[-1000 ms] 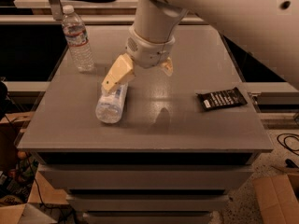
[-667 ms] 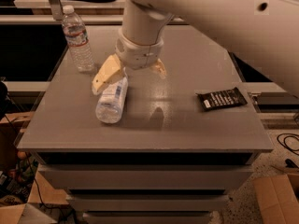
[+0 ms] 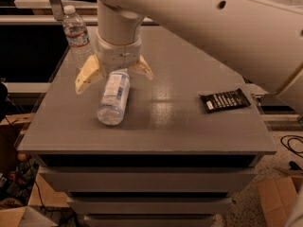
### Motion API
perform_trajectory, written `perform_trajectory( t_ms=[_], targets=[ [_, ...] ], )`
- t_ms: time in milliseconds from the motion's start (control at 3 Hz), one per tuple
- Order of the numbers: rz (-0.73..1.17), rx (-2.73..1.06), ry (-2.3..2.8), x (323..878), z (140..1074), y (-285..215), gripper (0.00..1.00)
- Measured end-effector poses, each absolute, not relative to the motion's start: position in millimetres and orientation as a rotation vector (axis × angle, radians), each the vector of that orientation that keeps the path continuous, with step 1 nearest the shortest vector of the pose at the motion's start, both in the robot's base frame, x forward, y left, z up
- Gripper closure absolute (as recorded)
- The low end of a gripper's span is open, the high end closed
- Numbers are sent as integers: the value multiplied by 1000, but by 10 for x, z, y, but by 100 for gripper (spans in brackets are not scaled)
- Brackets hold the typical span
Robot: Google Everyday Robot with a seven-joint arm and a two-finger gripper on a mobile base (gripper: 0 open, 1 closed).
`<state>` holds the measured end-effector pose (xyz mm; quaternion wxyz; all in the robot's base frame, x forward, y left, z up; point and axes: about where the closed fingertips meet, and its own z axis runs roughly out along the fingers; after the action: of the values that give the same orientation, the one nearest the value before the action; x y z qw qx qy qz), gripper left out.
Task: Pick blue plastic bottle
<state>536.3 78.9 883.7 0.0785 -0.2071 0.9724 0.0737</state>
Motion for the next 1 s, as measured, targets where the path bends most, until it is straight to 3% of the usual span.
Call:
perform_trajectory(
  t_ms=[1000],
  targets=[
    [184,-607,3012,5482,8460,1050,0]
  ],
)
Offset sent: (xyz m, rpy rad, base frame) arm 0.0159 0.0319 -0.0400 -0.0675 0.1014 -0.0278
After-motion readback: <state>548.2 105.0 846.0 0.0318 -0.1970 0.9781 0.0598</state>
